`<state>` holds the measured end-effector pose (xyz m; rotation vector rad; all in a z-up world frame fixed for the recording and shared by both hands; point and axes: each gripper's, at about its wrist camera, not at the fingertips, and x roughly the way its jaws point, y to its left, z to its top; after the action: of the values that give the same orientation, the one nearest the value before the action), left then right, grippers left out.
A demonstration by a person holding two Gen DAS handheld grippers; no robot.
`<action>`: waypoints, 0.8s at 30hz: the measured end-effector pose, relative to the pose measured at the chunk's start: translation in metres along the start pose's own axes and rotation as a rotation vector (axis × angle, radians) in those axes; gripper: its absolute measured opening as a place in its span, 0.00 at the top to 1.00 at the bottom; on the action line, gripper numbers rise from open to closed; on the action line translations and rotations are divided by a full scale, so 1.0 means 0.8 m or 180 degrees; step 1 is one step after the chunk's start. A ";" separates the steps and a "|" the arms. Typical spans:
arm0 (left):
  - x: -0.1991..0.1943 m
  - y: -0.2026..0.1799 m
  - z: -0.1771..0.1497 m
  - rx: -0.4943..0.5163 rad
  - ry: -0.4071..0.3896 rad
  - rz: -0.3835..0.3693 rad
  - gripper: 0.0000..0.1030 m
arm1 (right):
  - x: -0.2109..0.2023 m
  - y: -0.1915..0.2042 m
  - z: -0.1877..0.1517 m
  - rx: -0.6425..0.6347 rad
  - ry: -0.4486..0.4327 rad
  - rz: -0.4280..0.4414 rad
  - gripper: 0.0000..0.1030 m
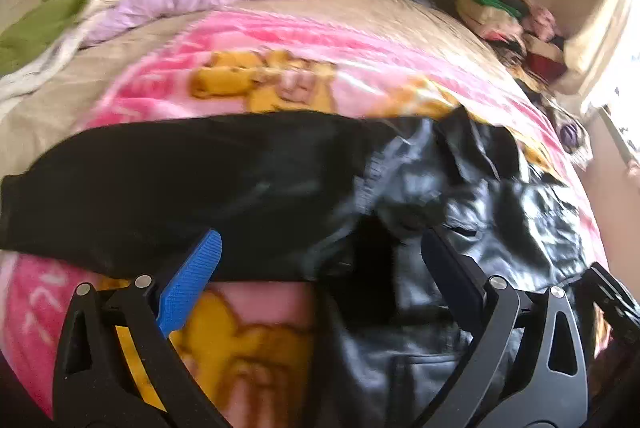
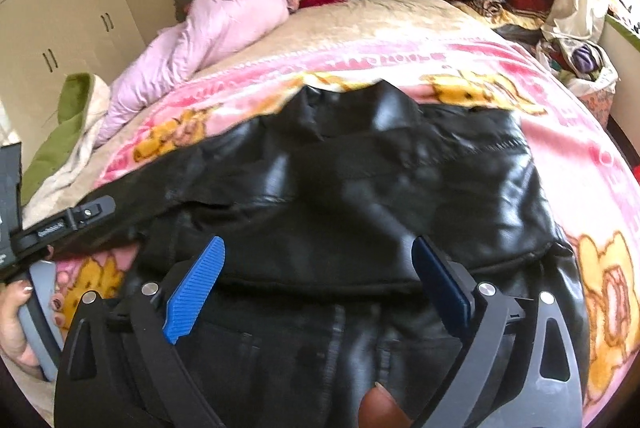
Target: Fold large clothes
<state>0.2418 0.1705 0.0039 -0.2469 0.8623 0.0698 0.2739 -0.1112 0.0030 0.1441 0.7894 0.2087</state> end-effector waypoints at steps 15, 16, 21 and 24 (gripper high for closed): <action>-0.049 0.126 0.017 -0.0908 -0.0481 0.0541 0.09 | 0.009 0.136 0.044 -0.0477 -0.0158 0.0356 0.08; -0.051 0.132 0.017 -0.0945 -0.0487 0.0595 0.09 | 0.012 0.149 0.044 -0.0533 -0.0172 0.0396 0.08; -0.059 0.167 0.014 -0.1166 -0.0500 0.0775 0.09 | 0.028 0.201 0.040 -0.0755 -0.0161 0.0570 0.08; -0.063 0.179 0.012 -0.1270 -0.0512 0.0853 0.09 | 0.040 0.230 0.038 -0.0825 -0.0095 0.0688 0.08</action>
<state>0.1934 0.3137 0.0210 -0.4910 0.7114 0.5087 0.2937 0.0733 0.0400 -0.0129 0.7100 0.5096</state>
